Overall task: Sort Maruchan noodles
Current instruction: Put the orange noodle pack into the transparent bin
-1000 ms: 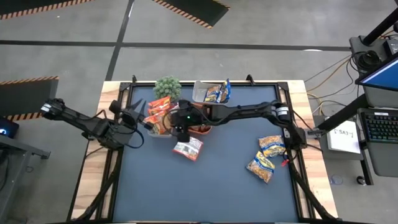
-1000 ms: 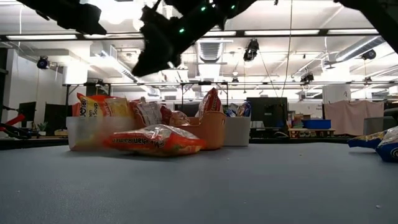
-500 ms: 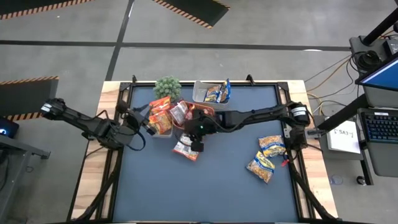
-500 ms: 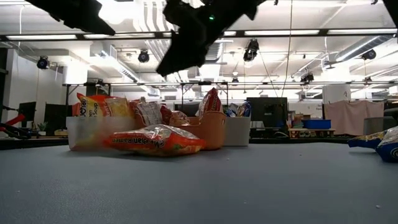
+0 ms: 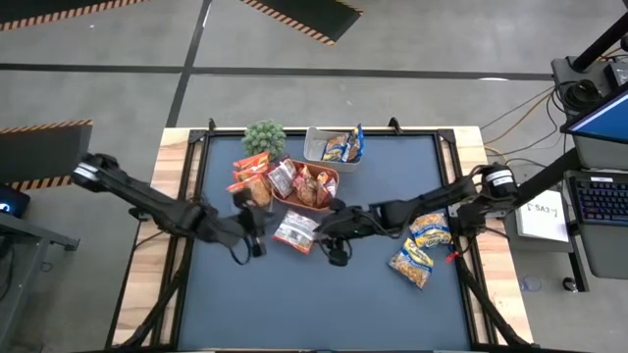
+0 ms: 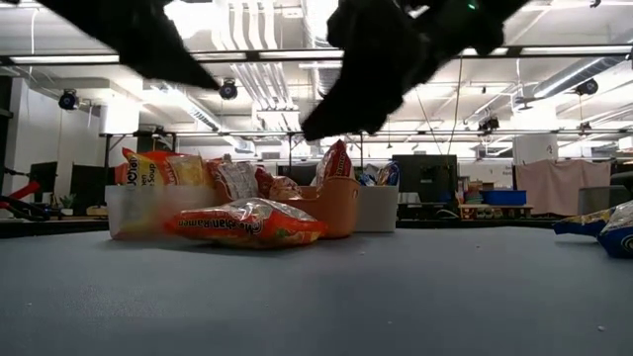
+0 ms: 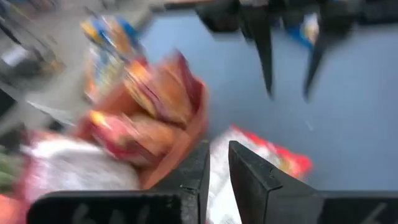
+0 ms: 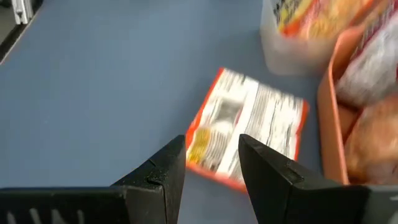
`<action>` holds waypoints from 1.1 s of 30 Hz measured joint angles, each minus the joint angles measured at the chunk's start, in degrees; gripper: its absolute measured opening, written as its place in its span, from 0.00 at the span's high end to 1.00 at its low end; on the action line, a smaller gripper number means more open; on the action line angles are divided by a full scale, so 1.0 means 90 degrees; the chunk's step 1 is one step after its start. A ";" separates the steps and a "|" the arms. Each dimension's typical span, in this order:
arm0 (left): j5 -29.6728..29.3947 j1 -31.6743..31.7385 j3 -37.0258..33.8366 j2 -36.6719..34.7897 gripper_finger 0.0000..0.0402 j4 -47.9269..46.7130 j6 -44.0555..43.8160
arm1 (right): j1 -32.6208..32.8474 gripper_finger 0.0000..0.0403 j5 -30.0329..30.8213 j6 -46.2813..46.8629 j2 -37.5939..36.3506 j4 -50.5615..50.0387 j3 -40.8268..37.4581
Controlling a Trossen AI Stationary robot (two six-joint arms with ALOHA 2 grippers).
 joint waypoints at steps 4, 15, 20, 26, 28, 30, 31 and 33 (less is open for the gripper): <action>0.0052 -0.0053 -0.0011 0.1074 0.90 0.0010 -0.0713 | 0.0160 0.66 0.0049 0.0291 -0.0093 0.0031 -0.0334; -0.0507 -0.0043 0.0595 0.3244 0.90 0.0273 -0.1088 | 0.0495 0.66 0.0636 0.0215 -0.0080 0.0057 -0.0507; -0.0534 -0.0033 0.0992 0.3759 0.90 0.0057 -0.1068 | 0.0492 0.66 0.0774 0.0143 -0.0080 0.0102 -0.0511; -0.0544 -0.0033 0.1149 0.3982 0.90 0.0015 -0.1307 | 0.0495 0.66 0.0777 0.0100 -0.0078 0.0145 -0.0554; -0.0386 -0.0027 0.1177 0.3994 0.90 0.0028 -0.1429 | 0.0492 0.66 0.0780 0.0100 -0.0078 0.0144 -0.0563; -0.0168 -0.0026 0.1223 0.3994 0.90 0.0029 -0.1521 | 0.0492 0.66 0.0779 0.0100 -0.0075 0.0144 -0.0563; -0.0037 -0.0027 0.1240 0.3990 0.90 0.0055 -0.1555 | 0.0492 0.66 0.0780 0.0097 -0.0075 0.0146 -0.0563; 0.0302 -0.0054 0.1307 0.3961 0.90 0.0111 -0.1564 | 0.0492 0.66 0.0777 0.0097 -0.0073 0.0149 -0.0563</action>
